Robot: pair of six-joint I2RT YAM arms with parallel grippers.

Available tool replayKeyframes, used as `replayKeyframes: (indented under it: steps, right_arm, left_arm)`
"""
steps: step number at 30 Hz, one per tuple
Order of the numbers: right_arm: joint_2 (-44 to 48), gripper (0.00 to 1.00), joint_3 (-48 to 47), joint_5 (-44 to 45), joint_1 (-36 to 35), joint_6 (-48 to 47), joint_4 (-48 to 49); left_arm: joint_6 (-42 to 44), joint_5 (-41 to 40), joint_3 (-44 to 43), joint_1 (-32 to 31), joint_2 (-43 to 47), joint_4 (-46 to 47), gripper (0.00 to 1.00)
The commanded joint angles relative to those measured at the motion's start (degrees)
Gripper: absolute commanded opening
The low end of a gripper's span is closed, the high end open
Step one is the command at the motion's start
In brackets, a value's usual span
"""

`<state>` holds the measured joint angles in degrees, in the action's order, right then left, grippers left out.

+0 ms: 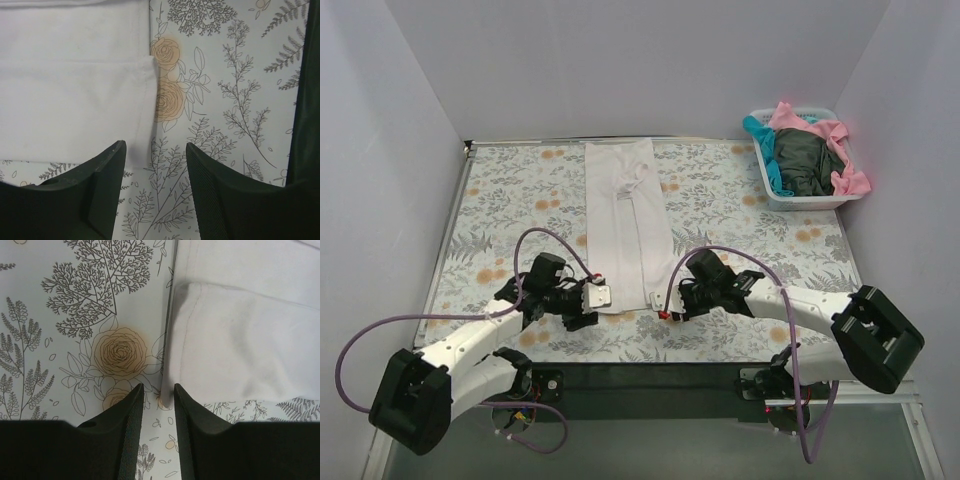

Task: Fold and stack the t-shirts
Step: Fold the tshirt

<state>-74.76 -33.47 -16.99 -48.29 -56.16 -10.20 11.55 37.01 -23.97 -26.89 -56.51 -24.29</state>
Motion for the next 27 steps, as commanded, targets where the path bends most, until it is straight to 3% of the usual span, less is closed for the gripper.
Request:
replayKeyframes:
  steps: [1, 9, 13, 15, 19, 24, 27]
  right_arm:
    - [-2.6, 0.33, -0.2, 0.9, -0.4, -1.8, 4.1]
    - [-7.0, 0.26, -0.4, 0.8, -1.0, -2.0, 3.6]
    - [-9.8, 0.13, -2.0, 2.0, -1.2, -0.5, 2.4]
    - [-10.1, 0.01, -2.6, 2.9, -1.5, 0.5, 1.7]
    - [-8.1, 0.01, -3.4, 3.9, -2.9, 3.4, -0.4]
    - [-0.9, 0.01, -4.7, 2.1, -5.1, 7.7, -6.4]
    - [-0.5, 0.01, -6.8, 2.4, -6.0, 9.7, -8.3]
  left_arm:
    - [2.7, -2.1, 0.3, -0.4, -4.0, 6.3, 0.48]
    - [5.8, -5.2, 1.8, -0.4, -8.9, 6.6, 0.29]
    - [6.5, -5.9, 2.2, -0.5, -9.4, 5.2, 0.20]
    - [6.5, -5.7, 2.2, -0.5, -9.4, 4.6, 0.15]
    - [6.5, -4.3, 1.1, -0.5, -7.5, 1.4, 0.00]
    - [6.7, -0.5, -0.9, -0.6, -0.7, -5.4, 0.00]
    - [1.6, 0.2, -2.7, -0.5, 1.5, -7.0, 0.00]
